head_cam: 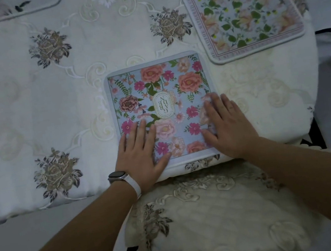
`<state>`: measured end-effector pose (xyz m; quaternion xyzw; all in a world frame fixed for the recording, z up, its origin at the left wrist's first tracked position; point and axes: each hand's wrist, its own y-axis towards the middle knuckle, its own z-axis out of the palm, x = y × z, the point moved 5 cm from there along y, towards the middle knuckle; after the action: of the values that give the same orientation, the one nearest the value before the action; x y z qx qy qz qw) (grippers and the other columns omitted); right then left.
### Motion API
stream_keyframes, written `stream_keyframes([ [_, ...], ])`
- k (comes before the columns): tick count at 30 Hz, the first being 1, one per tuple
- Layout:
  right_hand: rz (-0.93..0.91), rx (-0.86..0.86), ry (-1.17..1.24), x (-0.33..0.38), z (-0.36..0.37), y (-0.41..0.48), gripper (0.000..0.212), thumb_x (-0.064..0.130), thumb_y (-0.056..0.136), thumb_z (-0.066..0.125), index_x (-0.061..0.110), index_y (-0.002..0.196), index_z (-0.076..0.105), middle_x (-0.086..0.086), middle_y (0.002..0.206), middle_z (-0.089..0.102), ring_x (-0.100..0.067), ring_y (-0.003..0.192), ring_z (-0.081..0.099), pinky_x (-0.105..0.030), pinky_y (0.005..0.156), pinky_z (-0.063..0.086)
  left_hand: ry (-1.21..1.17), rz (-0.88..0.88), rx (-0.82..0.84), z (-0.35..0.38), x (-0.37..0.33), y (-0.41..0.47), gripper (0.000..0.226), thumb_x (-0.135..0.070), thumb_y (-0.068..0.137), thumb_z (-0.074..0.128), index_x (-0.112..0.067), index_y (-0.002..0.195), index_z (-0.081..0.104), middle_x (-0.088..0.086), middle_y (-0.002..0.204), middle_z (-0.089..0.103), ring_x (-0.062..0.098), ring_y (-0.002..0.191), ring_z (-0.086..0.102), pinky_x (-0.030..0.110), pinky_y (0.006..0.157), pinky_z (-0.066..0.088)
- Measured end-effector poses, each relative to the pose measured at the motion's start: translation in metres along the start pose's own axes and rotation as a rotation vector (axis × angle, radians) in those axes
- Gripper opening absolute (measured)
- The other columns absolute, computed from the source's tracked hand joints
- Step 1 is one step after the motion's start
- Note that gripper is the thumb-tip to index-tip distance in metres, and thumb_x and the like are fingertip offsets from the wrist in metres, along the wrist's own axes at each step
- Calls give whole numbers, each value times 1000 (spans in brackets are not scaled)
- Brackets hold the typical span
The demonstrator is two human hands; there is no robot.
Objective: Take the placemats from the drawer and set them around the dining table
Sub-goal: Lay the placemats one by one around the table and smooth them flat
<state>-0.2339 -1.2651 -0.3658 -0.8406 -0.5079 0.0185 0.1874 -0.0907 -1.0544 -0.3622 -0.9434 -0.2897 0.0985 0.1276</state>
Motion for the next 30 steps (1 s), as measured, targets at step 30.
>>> stream_keyframes([
  [30,131,-100,97,2,-41,94,78,55,100,25,9,157,-1,-13,165,-6,-28,152,-6,-40,123,-2,-113,-268,-105,-32,46,77,73,-58,96,13,-16,155,-2,4,163,-8,22,149,-7,45,120,-1],
])
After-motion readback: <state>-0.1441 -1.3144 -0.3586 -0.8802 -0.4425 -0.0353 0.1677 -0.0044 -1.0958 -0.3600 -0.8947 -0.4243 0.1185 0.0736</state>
